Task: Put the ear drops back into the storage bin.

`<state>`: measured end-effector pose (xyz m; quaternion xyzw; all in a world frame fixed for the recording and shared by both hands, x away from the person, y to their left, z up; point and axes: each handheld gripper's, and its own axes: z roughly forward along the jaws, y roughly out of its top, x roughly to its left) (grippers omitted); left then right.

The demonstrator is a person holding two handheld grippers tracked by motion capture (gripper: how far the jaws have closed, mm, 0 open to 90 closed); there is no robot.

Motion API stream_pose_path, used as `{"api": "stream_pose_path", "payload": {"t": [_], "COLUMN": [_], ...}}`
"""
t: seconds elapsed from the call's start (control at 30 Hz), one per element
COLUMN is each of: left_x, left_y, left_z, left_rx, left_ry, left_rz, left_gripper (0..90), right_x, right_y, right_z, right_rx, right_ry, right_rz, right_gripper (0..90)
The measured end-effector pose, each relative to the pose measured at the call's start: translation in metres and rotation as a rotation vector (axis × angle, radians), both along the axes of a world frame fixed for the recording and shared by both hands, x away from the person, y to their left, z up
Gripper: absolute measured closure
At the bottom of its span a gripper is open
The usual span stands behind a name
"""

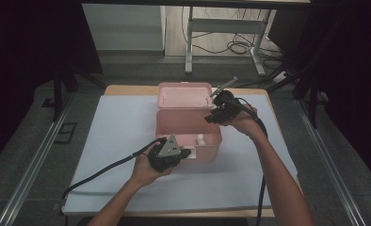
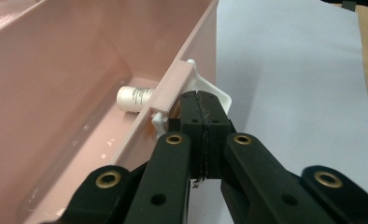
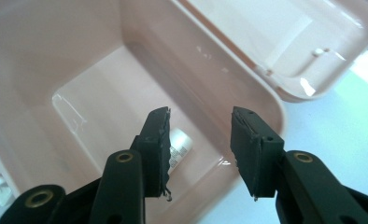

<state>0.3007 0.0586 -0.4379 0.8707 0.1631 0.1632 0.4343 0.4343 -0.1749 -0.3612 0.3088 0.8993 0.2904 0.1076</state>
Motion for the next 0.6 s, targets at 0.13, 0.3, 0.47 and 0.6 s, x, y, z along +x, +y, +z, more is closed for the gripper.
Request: {"api": "stream_pose_path", "payload": {"t": [0.13, 0.3, 0.47, 0.6], "left_x": [0.0, 0.0, 0.0, 0.001], "left_y": [0.0, 0.0, 0.0, 0.0], "left_z": [0.0, 0.0, 0.0, 0.0], "left_rx": [0.001, -0.002, 0.0, 0.002], "left_ry": [-0.001, -0.003, 0.0, -0.001], "left_rz": [-0.002, -0.001, -0.001, -0.003], "left_gripper": [90.0, 90.0, 90.0, 90.0], "right_x": [-0.002, -0.002, 0.0, 0.003], "right_y": [-0.014, -0.033, -0.048, -0.053], "right_z": [0.002, 0.004, 0.001, 0.0], "right_rx": [0.045, 0.105, 0.108, 0.11], "right_ry": [-0.027, -0.057, -0.054, -0.048], "right_rz": [-0.024, -0.059, -0.106, -0.127], "right_gripper": [59.3, 61.7, 61.6, 60.7]}}
